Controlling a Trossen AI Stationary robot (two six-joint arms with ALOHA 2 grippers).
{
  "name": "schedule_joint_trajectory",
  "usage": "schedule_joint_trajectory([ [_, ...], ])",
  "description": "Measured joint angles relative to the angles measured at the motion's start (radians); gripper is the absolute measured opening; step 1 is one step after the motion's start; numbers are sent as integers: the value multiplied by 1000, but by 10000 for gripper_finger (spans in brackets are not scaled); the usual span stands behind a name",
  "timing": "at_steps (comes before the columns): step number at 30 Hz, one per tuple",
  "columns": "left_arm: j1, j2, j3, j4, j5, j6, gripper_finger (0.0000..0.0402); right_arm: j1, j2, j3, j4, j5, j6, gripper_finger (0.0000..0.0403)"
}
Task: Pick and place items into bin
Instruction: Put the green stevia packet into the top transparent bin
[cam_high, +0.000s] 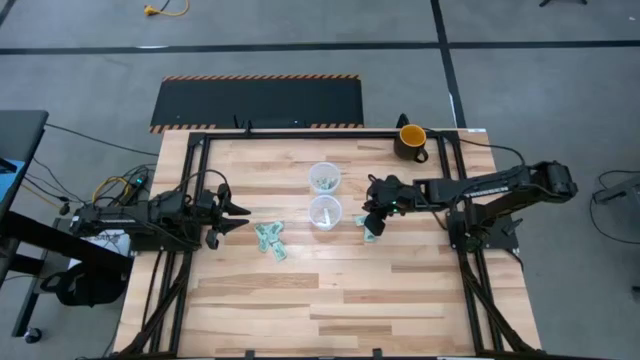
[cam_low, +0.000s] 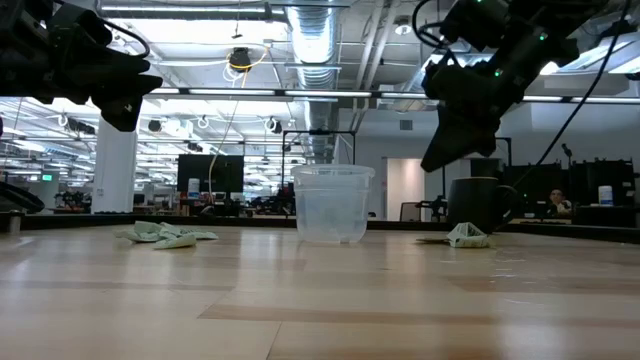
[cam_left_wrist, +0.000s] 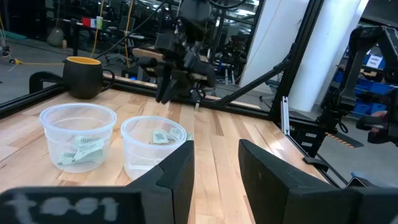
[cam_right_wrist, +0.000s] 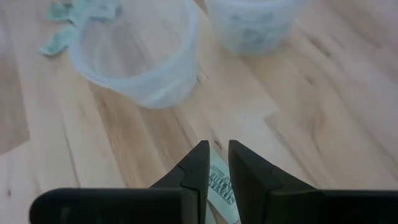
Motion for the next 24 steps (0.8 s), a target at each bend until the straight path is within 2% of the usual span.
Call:
schedule_joint_trajectory([
  [4,0,0,0,0,0,0,114,0,47,0,-2,-34,53,54],
  [12,0,0,0,0,0,0,114,18,49,54,-104,-56,100,54],
  [17,0,0,0,0,0,0,114,42,49,68,-140,-130,106,54],
  [24,0,0,0,0,0,0,114,65,49,68,-220,-133,136,54],
])
